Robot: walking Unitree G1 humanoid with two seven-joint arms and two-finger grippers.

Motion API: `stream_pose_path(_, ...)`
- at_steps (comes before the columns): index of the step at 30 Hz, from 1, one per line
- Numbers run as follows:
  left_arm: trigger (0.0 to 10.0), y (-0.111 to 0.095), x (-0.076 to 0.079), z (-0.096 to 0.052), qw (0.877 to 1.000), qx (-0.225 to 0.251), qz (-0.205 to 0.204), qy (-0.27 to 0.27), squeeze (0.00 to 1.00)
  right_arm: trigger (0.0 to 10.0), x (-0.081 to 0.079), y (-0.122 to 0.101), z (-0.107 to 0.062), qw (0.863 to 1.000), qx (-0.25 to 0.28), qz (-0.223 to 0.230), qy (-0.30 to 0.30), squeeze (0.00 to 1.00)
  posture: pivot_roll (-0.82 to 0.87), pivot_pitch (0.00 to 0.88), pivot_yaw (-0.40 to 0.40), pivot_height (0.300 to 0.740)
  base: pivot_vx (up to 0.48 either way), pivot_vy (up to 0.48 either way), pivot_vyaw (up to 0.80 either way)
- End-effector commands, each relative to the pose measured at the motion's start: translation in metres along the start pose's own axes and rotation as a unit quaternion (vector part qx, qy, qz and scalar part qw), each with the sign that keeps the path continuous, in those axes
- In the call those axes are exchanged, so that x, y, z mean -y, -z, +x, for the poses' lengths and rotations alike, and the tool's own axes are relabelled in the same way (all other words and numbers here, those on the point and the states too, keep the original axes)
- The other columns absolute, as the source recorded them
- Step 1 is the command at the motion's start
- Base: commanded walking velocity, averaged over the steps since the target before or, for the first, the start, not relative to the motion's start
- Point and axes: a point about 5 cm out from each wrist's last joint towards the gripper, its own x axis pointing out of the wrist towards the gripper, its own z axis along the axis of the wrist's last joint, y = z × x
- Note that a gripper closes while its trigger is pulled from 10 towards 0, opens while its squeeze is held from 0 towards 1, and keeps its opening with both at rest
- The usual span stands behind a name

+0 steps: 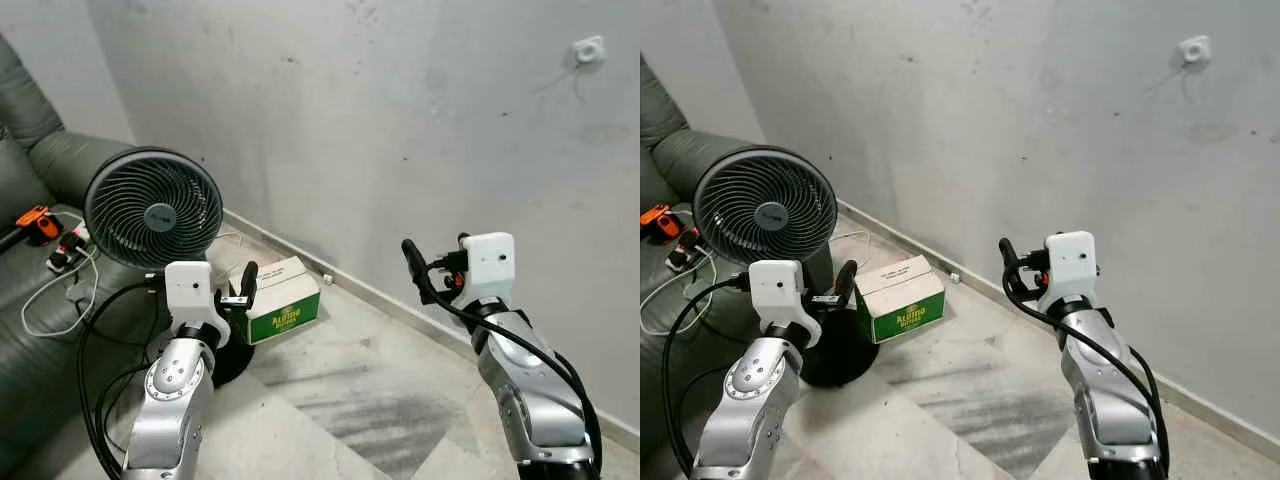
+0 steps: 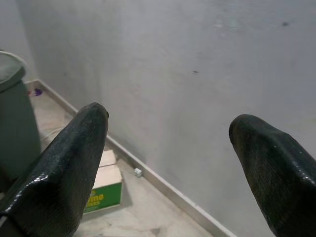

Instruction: Hang keys on a hook

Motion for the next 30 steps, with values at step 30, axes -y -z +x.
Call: stream_pose_path(30,10.0,-0.0123,-0.0074,0.0042,1.000,0.008,-0.017,0.000,0.00,10.0,0.0024,-0.0021,-0.0031,1.000,0.004,0.009,0.011,0.00,-0.02,0.013,0.033,0.740,0.000,0.000,-0.80)
